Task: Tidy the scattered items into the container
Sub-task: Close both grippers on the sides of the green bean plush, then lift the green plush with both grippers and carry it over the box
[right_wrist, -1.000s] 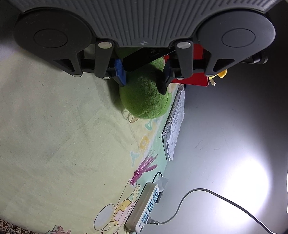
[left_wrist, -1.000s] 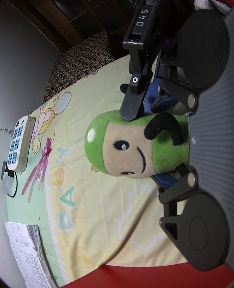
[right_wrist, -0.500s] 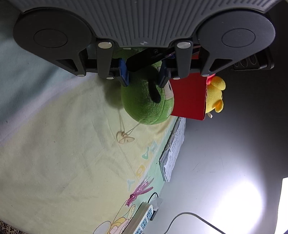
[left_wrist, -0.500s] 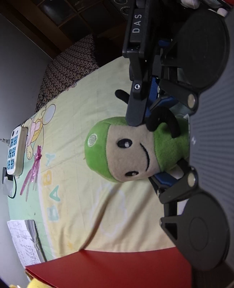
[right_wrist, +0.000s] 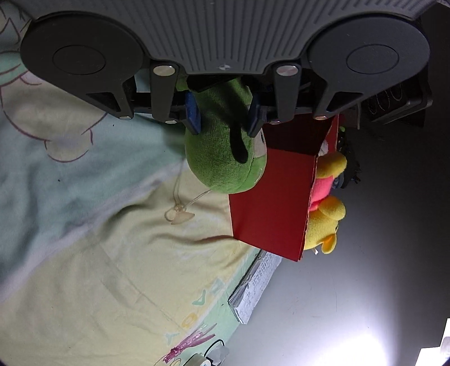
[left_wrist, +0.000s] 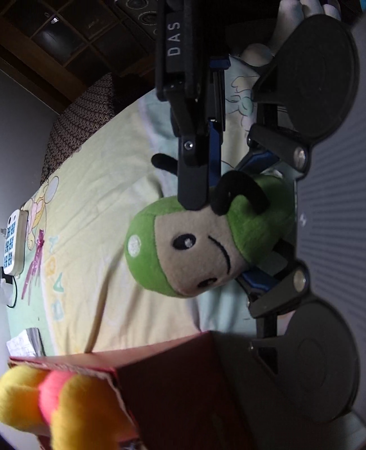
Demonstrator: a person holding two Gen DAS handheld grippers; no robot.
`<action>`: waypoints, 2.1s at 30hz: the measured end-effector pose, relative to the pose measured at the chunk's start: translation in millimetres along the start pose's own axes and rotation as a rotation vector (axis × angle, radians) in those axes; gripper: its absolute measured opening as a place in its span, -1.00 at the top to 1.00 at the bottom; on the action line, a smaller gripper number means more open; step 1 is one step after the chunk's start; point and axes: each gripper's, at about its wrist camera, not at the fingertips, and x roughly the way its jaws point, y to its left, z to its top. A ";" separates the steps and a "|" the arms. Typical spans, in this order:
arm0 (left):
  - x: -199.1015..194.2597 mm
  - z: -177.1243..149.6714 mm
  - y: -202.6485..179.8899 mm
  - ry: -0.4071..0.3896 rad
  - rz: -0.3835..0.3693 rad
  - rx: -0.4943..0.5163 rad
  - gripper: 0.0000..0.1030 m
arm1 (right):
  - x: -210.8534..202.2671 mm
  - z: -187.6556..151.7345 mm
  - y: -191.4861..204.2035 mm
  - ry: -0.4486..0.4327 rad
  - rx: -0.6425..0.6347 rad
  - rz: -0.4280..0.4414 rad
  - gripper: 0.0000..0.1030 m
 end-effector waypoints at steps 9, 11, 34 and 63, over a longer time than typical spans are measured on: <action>3.9 -6.7 22.2 -0.008 -0.035 0.058 -0.46 | 20.8 -27.0 22.8 -0.081 -0.102 -0.120 0.09; 6.8 -6.8 21.0 -0.005 -0.041 0.071 -0.49 | 22.6 -30.7 21.9 -0.095 -0.091 -0.125 0.07; -105.1 -22.1 -2.6 -0.269 -0.127 0.279 -0.48 | -41.8 -71.8 117.7 -0.303 -0.222 -0.062 0.11; -223.0 -2.4 163.8 -0.628 0.098 -0.022 -0.48 | 105.0 -14.4 272.5 -0.242 -0.606 0.208 0.10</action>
